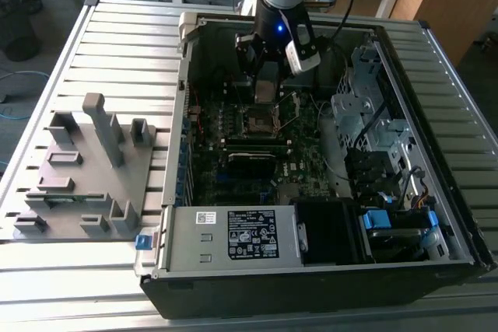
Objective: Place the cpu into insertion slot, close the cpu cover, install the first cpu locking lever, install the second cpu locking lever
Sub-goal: 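Place the cpu into insertion slot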
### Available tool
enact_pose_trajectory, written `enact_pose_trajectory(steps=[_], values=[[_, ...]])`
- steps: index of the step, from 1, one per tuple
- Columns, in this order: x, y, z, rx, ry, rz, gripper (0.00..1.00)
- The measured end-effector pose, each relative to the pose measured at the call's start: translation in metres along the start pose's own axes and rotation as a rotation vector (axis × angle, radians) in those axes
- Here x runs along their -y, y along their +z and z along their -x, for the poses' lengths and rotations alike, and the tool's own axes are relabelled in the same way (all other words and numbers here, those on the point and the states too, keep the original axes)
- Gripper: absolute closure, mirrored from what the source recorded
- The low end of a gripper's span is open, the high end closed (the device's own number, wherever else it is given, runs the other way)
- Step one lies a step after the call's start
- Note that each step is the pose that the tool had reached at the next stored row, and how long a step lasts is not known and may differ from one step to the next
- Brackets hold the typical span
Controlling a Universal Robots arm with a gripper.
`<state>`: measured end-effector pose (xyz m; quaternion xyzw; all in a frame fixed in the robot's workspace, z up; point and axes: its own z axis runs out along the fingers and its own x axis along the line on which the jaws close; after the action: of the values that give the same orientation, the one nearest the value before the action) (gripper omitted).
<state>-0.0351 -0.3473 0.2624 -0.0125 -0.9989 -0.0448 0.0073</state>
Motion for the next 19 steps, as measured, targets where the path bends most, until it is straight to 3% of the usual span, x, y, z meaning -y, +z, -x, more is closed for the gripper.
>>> enact_pose_trajectory(steps=[5,19], values=[[0.0006,0.0073,0.0001,0.0016,-0.001,0.0002,0.46],[-0.0004,0.0081,-0.0001,0.0017,-0.001,0.0003,0.46]])
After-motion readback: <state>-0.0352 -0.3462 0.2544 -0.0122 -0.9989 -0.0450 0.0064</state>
